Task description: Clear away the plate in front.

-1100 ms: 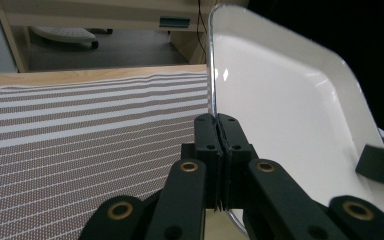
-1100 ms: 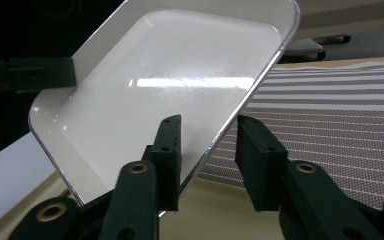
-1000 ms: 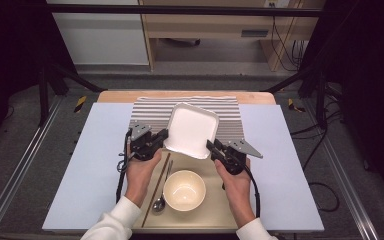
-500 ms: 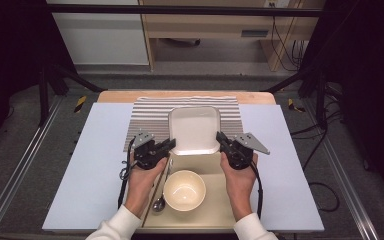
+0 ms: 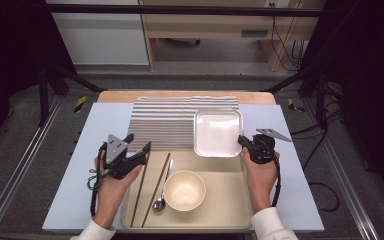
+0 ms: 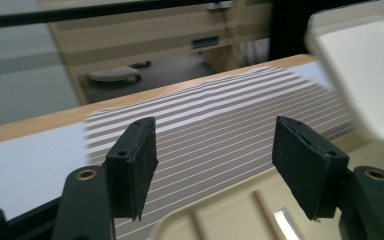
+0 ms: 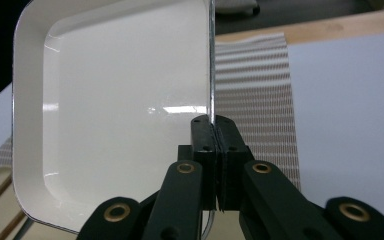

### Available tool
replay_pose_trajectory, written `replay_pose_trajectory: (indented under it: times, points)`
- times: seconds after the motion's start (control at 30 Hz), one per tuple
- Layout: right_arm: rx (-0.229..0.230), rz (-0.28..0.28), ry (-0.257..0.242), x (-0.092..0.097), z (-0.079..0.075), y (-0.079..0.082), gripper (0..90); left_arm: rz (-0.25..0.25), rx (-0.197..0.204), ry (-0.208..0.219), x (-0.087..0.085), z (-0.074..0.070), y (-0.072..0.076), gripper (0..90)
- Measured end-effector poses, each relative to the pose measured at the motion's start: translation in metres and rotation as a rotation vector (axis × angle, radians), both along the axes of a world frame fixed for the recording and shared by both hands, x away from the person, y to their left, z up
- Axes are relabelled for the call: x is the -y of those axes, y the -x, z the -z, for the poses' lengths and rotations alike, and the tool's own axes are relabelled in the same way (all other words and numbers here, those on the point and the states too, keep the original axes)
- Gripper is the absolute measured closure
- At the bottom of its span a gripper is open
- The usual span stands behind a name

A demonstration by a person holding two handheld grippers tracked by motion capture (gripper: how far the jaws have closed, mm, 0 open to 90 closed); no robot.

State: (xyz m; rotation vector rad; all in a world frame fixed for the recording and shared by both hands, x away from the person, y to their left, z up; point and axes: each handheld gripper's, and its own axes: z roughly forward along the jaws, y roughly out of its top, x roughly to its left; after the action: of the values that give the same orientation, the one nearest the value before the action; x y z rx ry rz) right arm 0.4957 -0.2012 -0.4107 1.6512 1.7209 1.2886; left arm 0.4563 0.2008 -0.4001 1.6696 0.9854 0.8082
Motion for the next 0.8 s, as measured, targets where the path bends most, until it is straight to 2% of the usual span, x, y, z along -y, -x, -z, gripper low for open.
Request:
replay_pose_trajectory:
  times: [0.03, 0.1, 0.17, 0.27, 0.4, 0.53, 0.67, 0.8]
  points:
    - [-0.025, 0.003, -0.007, 0.002, 0.002, 0.000, 89.4, -0.042, 0.009, -0.033, -0.015, 0.006, 0.004, 33.3]
    - [-0.057, 0.003, -0.006, 0.006, 0.004, 0.001, 89.4, -0.050, -0.013, -0.083, -0.031, 0.012, 0.010, 32.8]
    - [-0.073, 0.001, 0.002, 0.009, 0.006, 0.001, 89.4, -0.071, -0.008, -0.121, -0.044, 0.018, 0.017, 32.7]
    - [-0.098, -0.009, 0.026, 0.010, 0.007, 0.003, 89.4, -0.096, -0.031, -0.118, -0.063, 0.026, 0.025, 31.1]
    - [-0.145, -0.014, 0.004, 0.010, 0.007, 0.006, 89.4, -0.124, -0.032, -0.104, -0.077, 0.031, 0.031, 28.0]
    - [-0.150, -0.004, 0.008, 0.010, 0.004, 0.010, 89.4, -0.133, -0.030, -0.092, -0.081, 0.034, 0.033, 27.3]
    - [-0.192, -0.003, 0.005, 0.013, 0.005, 0.014, 89.4, -0.141, -0.030, -0.090, -0.082, 0.037, 0.035, 27.2]
    - [-0.229, -0.008, -0.006, 0.014, 0.013, 0.017, 89.4, -0.151, -0.034, -0.104, -0.085, 0.040, 0.035, 27.2]
